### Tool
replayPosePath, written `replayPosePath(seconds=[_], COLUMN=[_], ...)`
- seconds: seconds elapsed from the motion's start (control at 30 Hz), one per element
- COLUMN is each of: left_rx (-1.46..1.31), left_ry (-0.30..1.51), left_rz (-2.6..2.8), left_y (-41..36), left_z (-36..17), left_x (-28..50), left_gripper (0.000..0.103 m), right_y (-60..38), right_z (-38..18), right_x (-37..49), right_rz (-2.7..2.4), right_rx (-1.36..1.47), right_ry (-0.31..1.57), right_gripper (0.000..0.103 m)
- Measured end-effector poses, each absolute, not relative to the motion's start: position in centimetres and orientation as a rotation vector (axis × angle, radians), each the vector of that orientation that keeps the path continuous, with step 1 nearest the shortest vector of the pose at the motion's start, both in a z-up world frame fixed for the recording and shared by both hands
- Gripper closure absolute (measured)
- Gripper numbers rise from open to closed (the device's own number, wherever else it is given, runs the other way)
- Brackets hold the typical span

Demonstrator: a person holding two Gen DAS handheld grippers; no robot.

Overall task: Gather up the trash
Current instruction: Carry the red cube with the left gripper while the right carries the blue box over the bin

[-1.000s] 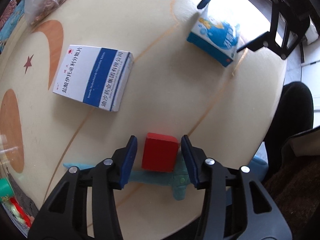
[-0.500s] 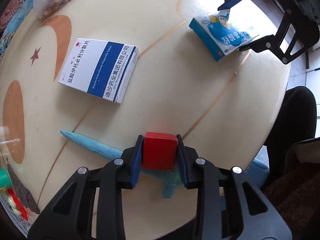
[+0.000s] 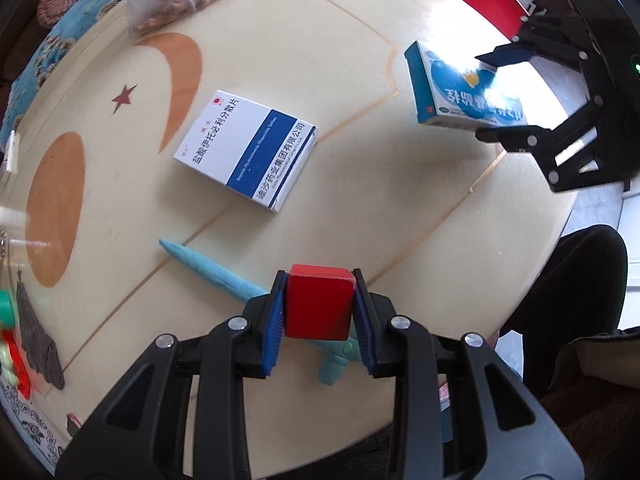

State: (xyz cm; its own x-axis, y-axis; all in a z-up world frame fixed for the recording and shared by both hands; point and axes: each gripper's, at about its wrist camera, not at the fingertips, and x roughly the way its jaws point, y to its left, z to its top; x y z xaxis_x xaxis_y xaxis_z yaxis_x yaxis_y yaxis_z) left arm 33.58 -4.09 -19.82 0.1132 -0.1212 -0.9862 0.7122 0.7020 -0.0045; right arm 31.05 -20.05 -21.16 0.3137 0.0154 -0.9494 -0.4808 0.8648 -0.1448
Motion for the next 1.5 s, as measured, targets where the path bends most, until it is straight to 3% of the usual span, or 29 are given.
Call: replayPosePath(seconds=[0.93, 1.5], left_rx=[0.590, 0.584], left_ry=[1.152, 1.151], left_rz=[-0.693, -0.759], left_y=[-3.0, -2.8], left_z=[-10.8, -12.3], left_x=[20.6, 13.0], left_gripper=[0.071, 0.071], right_y=[-15.8, -14.8], right_z=[-12.2, -11.6], right_x=[20.7, 11.8], right_rz=[0.273, 0.264], right_rx=[-0.373, -0.349], right_ry=[1.112, 1.096], right_gripper=[0.036, 0.036])
